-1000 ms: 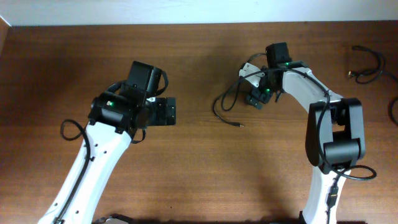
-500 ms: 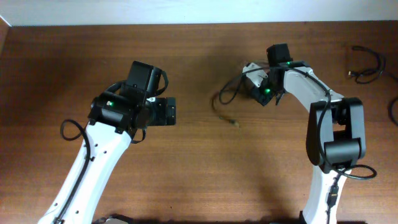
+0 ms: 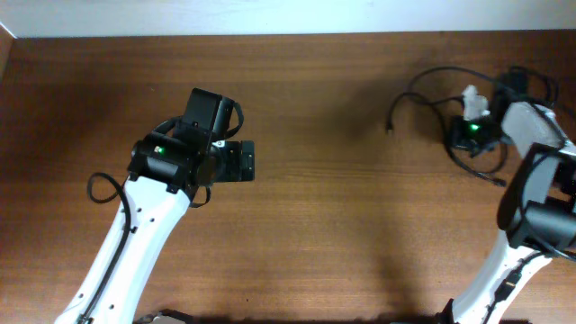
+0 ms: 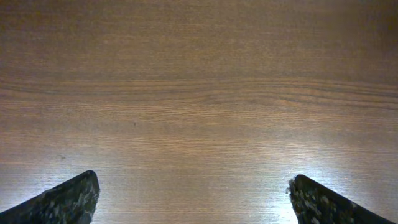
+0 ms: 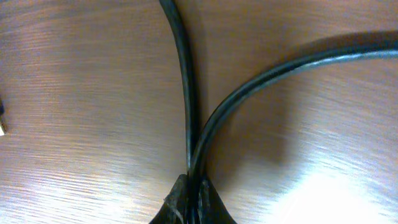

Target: Untangle cables

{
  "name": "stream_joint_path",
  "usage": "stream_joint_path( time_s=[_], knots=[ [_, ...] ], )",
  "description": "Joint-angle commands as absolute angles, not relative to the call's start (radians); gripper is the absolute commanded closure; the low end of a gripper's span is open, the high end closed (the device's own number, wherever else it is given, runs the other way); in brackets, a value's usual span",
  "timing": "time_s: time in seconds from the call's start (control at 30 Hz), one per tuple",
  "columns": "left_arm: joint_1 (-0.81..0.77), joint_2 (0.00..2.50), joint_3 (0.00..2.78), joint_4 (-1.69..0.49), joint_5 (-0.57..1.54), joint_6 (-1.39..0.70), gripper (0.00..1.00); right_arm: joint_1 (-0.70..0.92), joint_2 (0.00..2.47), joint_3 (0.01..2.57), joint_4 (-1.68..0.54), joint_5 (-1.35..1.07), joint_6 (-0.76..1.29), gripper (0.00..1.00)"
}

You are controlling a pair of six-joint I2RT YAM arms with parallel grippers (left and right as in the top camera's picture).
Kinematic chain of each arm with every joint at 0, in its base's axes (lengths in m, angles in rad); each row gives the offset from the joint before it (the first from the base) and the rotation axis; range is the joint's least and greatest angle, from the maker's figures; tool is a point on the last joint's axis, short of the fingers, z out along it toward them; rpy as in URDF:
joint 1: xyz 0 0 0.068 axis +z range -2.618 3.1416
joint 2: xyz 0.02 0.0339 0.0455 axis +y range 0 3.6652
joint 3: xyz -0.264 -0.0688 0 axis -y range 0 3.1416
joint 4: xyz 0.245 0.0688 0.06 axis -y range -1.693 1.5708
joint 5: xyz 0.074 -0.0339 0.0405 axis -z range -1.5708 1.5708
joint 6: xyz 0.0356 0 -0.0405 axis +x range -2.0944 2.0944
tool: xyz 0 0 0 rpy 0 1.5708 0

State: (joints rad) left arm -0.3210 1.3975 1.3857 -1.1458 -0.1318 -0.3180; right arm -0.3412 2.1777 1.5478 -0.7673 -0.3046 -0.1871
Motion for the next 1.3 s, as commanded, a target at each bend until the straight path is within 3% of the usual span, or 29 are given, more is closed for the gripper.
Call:
stream_joint_path(
  time_s=[0.0,0.23,0.27,0.3,0.43,0.67,0.87,0.93,0.97,1.03,1.07,1.27],
  knots=[
    [-0.318,1.383,1.388,-1.146,-0.139,-0.328,0.01,-0.475,2.225,1.525,-0.781,-0.223,-0.174,0.96],
    [-0.318,1.383,1.388,-1.146,-0.139,-0.328,0.01,-0.714,2.225,1.525,-0.747,-0.224,-0.016,0.95],
    [-0.318,1.383,1.388,-1.146,-0.139,-0.328,0.01,-0.728,2.225,1.526,-0.749,-0.228,-0.002,0.79],
    [-0.318,1.383,1.388,-1.146,-0.139,-0.328,0.01,-0.735,2.224,1.526,-0.752,-0.227,-0.002,0.71],
    [-0.318,1.383,1.388,-1.146,-0.139,-0.328,0.01,-0.733,2.189,1.533,-0.772,-0.228,0.01,0.65],
    [-0.318,1.383,1.388,-1.146,-0.139,-0.328,0.01,-0.712,1.852,1.544,-0.817,-0.231,0.02,0.61],
    [-0.318,1.383,1.388,-1.146,-0.139,-0.328,0.01,-0.48,1.518,1.544,-0.893,-0.247,0.016,0.49],
    [-0.318,1.383,1.388,-1.146,-0.139,-0.328,0.01,-0.37,1.493,1.544,-0.923,-0.279,0.016,0.34],
    [-0.318,1.383,1.388,-1.146,-0.139,-0.328,0.01,-0.317,1.492,1.544,-0.934,-0.28,0.016,0.16],
    [-0.318,1.383,1.388,-1.146,-0.139,-0.328,0.01,-0.197,1.499,1.544,-0.944,-0.279,0.017,0.13],
    [-0.318,1.383,1.388,-1.146,-0.139,-0.328,0.01,-0.128,1.501,1.543,-0.944,-0.276,0.016,0.06],
    [-0.318,1.383,1.388,-1.146,-0.139,-0.328,0.01,0.055,1.501,1.543,-0.989,-0.276,0.016,0.01]
  ],
)
